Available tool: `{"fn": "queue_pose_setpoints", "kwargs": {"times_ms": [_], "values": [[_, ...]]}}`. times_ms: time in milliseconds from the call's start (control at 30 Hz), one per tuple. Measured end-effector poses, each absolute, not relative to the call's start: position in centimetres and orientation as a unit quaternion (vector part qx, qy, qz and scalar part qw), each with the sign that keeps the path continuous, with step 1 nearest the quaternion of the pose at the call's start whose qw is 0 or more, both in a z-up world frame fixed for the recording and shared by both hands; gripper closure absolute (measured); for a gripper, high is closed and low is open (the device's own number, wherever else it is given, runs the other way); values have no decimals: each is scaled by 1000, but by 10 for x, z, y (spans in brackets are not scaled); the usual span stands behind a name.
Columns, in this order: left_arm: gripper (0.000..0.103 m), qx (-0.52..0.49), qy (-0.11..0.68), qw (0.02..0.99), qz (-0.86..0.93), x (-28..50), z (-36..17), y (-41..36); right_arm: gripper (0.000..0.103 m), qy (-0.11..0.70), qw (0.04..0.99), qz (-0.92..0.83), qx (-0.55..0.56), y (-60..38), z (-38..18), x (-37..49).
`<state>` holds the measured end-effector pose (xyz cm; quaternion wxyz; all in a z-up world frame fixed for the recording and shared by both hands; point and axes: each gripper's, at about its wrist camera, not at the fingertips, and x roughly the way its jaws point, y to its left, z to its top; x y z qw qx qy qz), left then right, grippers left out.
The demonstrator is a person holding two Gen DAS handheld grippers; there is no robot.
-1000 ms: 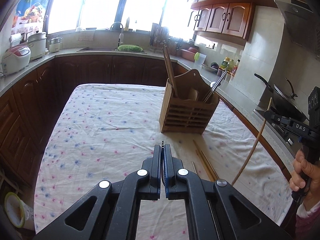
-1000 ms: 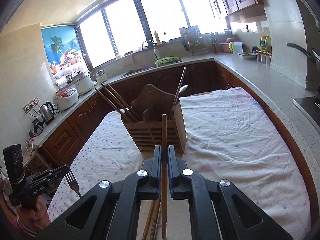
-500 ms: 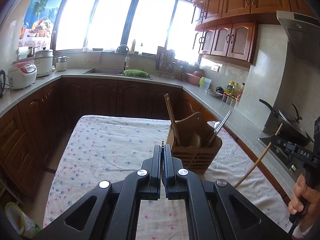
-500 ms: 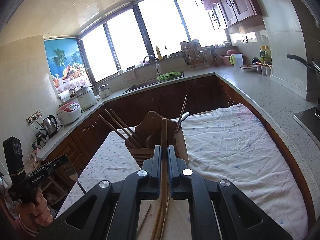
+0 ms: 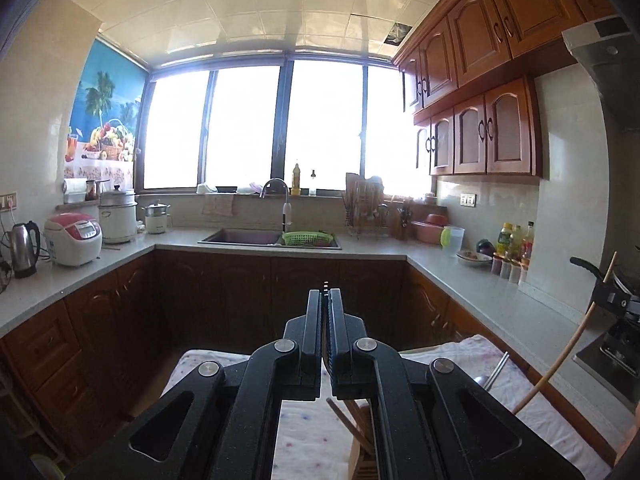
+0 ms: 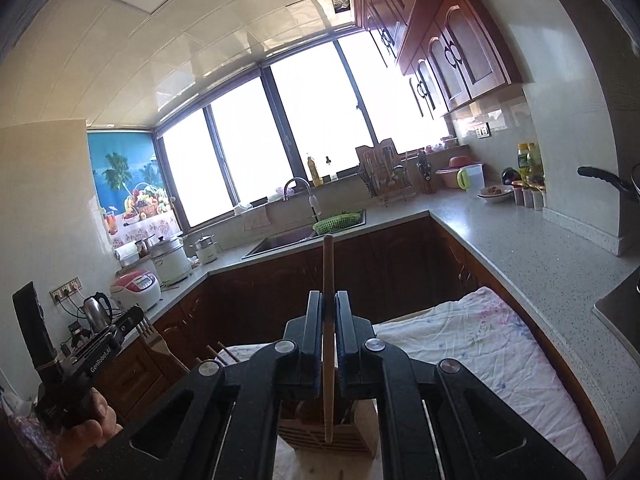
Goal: Organize utensils
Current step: 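Lift the fork and chopstick and lower them into the wooden holder, then open both grippers to release the fork and chopstick in the holder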
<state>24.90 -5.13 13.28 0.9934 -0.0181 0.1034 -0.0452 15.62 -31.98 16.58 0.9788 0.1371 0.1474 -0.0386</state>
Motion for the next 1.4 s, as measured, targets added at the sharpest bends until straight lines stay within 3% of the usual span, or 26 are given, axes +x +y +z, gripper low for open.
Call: {"fn": "queue_pose_setpoints", "kwargs": {"times_ms": [433, 800, 1300, 1400], "values": [[102, 47, 154, 986, -49, 276, 42, -121, 97, 163, 975, -59, 142, -329, 108, 194], [101, 10, 200, 975, -96, 286, 62, -76, 97, 248, 958, -45, 135, -325, 61, 223], [99, 4, 230, 966, -116, 305, 65, -65, 96, 249, 957, -47, 139, -325, 61, 224], [91, -5, 240, 962, -129, 306, 69, -63, 89, 250, 956, -46, 148, -328, 61, 223]]}}
